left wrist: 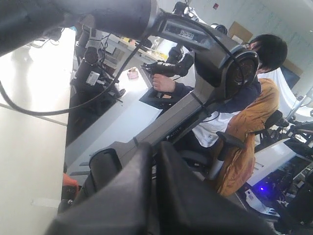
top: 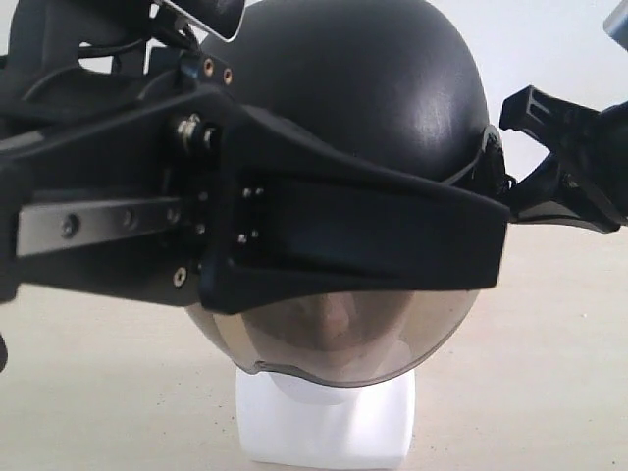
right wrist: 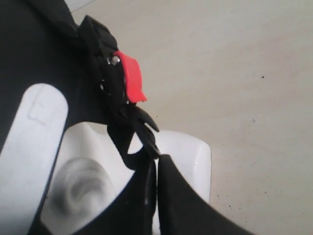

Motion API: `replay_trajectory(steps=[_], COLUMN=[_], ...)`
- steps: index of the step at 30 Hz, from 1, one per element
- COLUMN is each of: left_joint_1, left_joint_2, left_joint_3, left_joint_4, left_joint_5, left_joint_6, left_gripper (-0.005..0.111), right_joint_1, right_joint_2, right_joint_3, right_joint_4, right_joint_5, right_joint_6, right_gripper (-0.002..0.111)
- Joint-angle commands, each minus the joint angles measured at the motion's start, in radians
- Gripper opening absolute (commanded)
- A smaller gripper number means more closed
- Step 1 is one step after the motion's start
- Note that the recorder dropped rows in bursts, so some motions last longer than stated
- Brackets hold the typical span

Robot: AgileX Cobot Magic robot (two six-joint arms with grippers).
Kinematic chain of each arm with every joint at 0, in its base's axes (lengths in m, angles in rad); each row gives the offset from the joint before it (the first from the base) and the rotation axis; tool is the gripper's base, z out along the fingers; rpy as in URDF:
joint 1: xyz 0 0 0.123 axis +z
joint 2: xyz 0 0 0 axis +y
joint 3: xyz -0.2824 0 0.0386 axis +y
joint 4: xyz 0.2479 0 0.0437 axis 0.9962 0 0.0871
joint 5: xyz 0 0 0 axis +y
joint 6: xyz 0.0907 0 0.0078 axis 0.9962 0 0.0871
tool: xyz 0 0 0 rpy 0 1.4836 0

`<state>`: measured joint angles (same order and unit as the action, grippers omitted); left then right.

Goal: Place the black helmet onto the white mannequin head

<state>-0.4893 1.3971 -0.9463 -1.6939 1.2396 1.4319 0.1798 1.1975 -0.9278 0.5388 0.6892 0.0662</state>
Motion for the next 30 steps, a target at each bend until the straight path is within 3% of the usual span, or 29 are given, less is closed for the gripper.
replay_trajectory(steps=[1, 10, 24, 27, 30], left_joint_1=[0.023, -0.019, -0.019, -0.019, -0.019], left_joint_2=[0.045, 0.086, 0.087, 0.087, 0.087], left_joint_3=[0.004, 0.004, 0.004, 0.004, 0.004], left_joint_4=[0.002, -0.002, -0.014, -0.014, -0.014], left_joint_5=[-0.246, -0.26, -0.268, -0.268, -0.27], left_joint_6=[-0.002, -0.004, -0.004, -0.004, -0.004], left_gripper=[0.004, 0.004, 0.004, 0.004, 0.004], right_joint_1=[-0.032, -0.032, -0.032, -0.032, -0.032], right_joint_2=[0.021, 0.021, -0.035, -0.059, -0.059], right_joint_3=[-0.003, -0.003, -0.003, -0.003, -0.003], right_joint_4=[-0.121, -0.148, -0.125, -0.125, -0.125], right_joint_5=[-0.077, -0.09, -0.078, -0.08, -0.069], right_joint_6=[-0.024, -0.024, -0.024, -0.033, -0.033], right_gripper=[0.0, 0.0, 0.001, 0.01, 0.034])
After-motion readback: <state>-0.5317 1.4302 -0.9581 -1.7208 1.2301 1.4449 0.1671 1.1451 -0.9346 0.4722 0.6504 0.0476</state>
